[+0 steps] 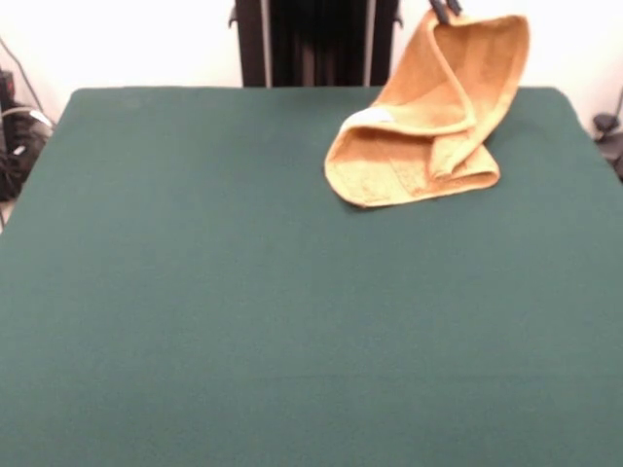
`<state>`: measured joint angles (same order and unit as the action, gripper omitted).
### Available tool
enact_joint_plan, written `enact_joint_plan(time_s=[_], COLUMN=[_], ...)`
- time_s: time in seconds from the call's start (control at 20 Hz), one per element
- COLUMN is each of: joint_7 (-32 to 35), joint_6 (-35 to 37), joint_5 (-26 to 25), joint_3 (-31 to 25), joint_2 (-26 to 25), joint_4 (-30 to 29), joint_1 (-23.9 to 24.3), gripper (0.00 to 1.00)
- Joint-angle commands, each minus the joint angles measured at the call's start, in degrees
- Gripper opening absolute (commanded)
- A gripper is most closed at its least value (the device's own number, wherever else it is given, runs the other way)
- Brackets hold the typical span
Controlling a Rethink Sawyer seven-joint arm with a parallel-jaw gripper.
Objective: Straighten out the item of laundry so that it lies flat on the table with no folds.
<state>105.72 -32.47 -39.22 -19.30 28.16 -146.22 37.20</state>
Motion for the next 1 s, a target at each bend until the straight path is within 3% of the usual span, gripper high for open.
enact_joint_plan(time_s=[0.05,0.3,0.5,1.0], joint_7=[6.1,6.0,5.4,7.2], joint_6=[11.2,12.1,18.6,19.4], joint_5=[-1.3,-1.2,0.6,2.1], joint_3=[-4.0,-4.2,-6.8,-9.2], joint_2=[-0.7,-0.5,-1.1,-3.3], joint_4=[7.8,8.1,7.6,7.0], joint_1=[2.4,3.5,5.6,8.2], gripper=[0.00,0.00,0.00,0.00])
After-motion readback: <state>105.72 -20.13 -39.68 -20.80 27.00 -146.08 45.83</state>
